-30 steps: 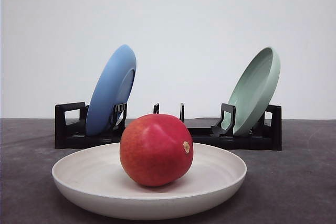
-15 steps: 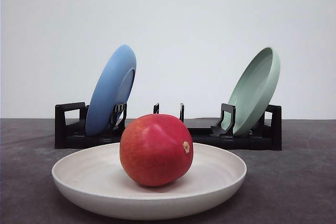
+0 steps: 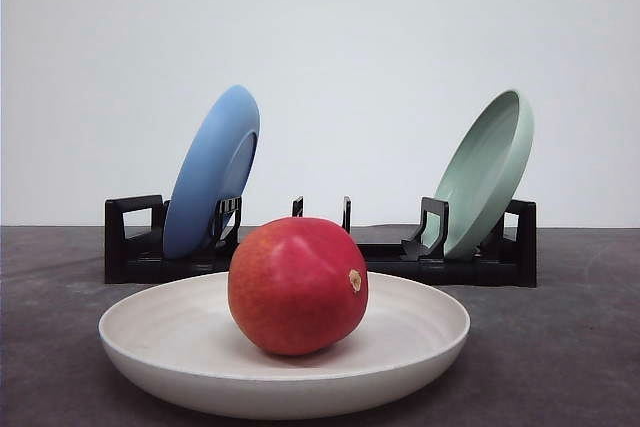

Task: Place pomegranate in white plate

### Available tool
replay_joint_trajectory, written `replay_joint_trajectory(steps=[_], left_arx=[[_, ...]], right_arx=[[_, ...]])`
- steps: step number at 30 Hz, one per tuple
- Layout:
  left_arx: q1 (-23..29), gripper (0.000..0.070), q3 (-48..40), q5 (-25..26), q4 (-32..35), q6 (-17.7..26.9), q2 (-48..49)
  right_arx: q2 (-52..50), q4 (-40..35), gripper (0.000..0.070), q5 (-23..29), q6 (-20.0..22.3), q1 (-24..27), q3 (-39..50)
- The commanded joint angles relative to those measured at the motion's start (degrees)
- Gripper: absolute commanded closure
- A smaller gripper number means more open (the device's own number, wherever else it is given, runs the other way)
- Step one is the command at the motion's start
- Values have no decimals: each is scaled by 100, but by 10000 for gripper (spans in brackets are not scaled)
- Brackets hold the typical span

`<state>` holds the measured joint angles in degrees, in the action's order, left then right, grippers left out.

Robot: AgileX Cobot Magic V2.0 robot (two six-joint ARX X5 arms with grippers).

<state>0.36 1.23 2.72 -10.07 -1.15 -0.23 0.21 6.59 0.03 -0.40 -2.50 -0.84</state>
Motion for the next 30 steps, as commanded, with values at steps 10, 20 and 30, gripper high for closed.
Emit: replay_joint_trajectory(steps=[10, 20, 30], left_arx=[[4, 674, -55, -22, 76, 5, 4], [4, 674, -55, -22, 76, 5, 4], [4, 674, -55, -22, 76, 5, 4]], right_arx=[[0, -74, 672, 3, -68, 7, 22], [0, -74, 672, 3, -68, 7, 22], [0, -74, 672, 3, -68, 7, 22]])
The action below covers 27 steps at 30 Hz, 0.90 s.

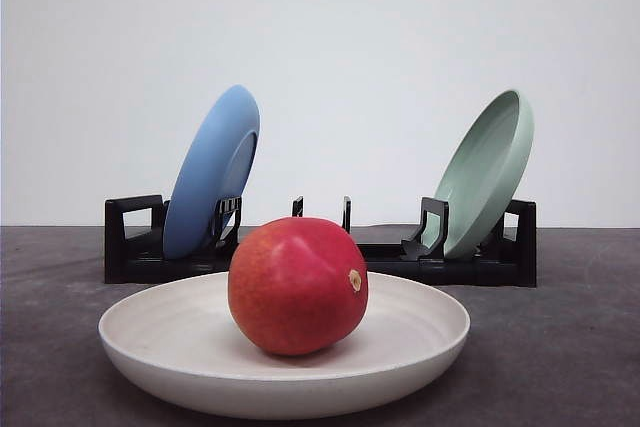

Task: Place pomegranate in white plate

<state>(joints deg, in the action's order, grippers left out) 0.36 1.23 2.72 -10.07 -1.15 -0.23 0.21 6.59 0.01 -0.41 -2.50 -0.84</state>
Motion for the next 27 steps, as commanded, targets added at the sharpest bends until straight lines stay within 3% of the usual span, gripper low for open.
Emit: replay_joint_trajectory(steps=[1, 27], left_arx=[[4, 675, -55, -22, 76, 4, 4], [4, 675, -55, -22, 76, 4, 4]], right_arx=[[0, -74, 672, 4, -67, 7, 22], [0, -74, 672, 4, -67, 7, 22]])
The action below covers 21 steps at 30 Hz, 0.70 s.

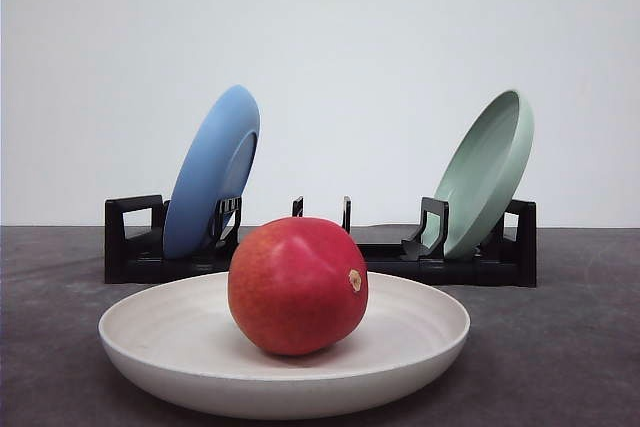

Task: Place pomegranate in white plate

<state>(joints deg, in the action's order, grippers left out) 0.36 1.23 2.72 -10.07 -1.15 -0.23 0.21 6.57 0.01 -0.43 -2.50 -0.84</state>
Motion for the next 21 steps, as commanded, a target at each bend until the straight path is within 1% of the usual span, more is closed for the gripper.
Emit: replay_joint_trajectory(steps=[1, 21], left_arx=[[4, 675, -55, -22, 76, 4, 4], [4, 675, -55, -22, 76, 4, 4]], right_arx=[[0, -72, 672, 4, -66, 7, 22], [0, -72, 672, 4, -65, 7, 22]])
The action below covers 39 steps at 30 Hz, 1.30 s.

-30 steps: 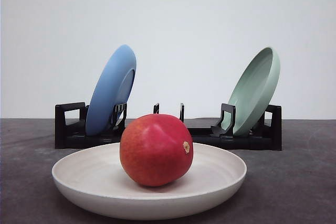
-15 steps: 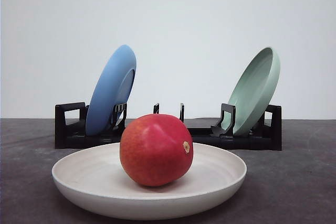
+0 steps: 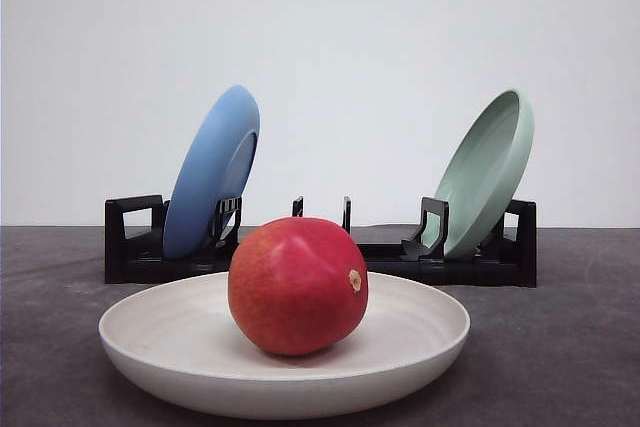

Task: Place pomegranate in white plate

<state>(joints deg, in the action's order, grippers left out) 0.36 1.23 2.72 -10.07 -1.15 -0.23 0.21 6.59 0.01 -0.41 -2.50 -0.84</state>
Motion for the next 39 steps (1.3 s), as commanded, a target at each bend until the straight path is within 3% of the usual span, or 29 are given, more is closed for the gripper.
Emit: replay_joint_trajectory(steps=[1, 39], left_arx=[[4, 675, -55, -22, 77, 4, 4], [4, 675, -55, -22, 77, 4, 4]], right_arx=[[0, -74, 672, 4, -67, 7, 22], [0, -74, 672, 4, -67, 7, 22]])
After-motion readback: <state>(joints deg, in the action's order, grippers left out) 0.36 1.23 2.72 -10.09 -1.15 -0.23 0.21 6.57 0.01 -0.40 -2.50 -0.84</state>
